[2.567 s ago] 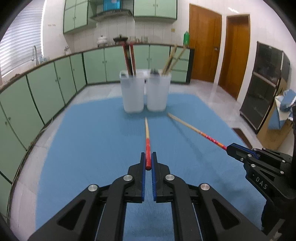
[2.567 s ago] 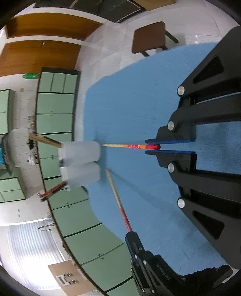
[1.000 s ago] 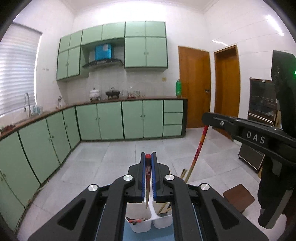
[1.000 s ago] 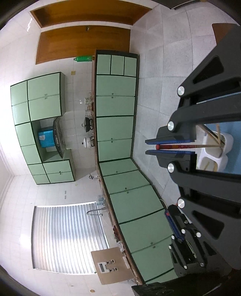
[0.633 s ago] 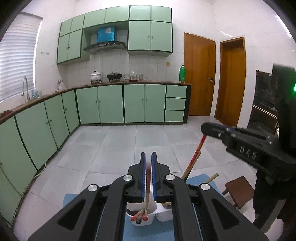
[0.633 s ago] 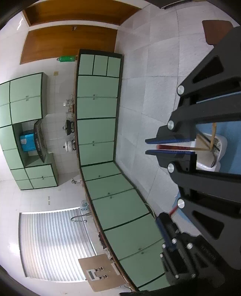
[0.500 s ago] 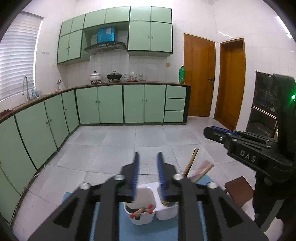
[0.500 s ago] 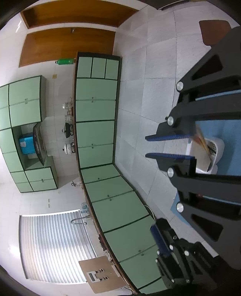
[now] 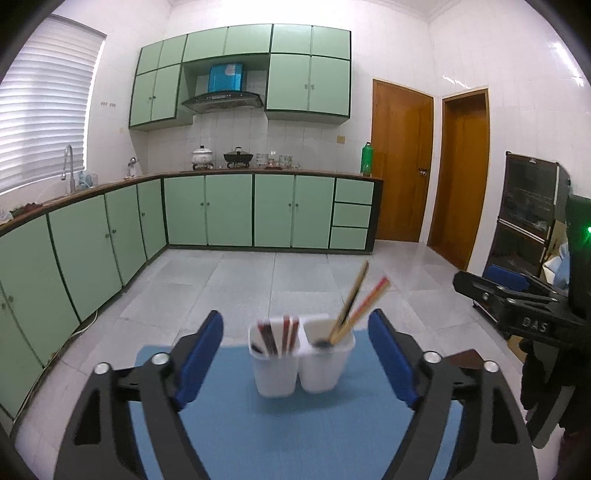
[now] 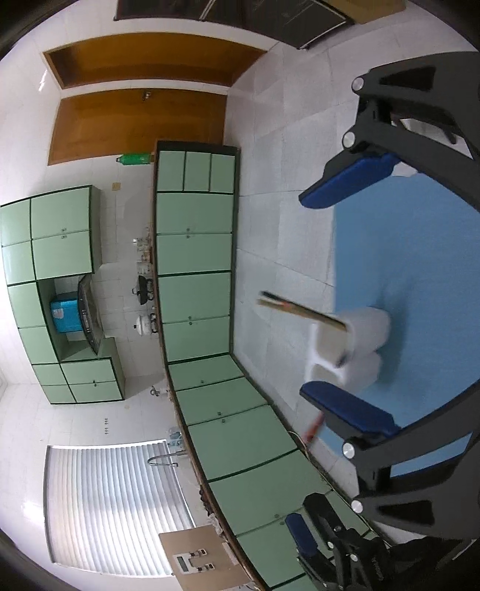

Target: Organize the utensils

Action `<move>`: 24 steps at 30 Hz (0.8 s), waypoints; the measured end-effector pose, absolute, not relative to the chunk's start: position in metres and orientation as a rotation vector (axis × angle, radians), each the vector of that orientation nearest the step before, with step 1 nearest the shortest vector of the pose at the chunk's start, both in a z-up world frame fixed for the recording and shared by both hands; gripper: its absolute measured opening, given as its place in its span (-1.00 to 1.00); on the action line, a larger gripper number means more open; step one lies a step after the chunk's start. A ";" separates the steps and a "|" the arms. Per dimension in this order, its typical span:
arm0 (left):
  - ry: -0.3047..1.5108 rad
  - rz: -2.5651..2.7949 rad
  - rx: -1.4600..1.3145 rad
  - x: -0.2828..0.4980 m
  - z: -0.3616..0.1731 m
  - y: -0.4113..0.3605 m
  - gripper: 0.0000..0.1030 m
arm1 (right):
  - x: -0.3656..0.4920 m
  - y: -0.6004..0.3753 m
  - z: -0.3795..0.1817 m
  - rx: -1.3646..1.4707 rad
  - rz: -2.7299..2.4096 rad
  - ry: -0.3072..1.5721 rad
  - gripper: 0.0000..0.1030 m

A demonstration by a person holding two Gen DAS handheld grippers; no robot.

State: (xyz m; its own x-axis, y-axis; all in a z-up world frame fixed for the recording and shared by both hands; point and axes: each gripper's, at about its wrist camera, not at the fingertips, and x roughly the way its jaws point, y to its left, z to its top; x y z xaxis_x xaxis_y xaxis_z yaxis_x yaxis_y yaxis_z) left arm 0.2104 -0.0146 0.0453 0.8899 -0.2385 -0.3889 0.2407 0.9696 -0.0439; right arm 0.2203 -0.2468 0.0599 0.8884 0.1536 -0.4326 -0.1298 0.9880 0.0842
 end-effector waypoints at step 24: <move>0.422 -0.234 -0.015 0.078 0.029 -0.014 0.88 | 0.063 -0.211 0.050 0.013 0.241 0.451 0.89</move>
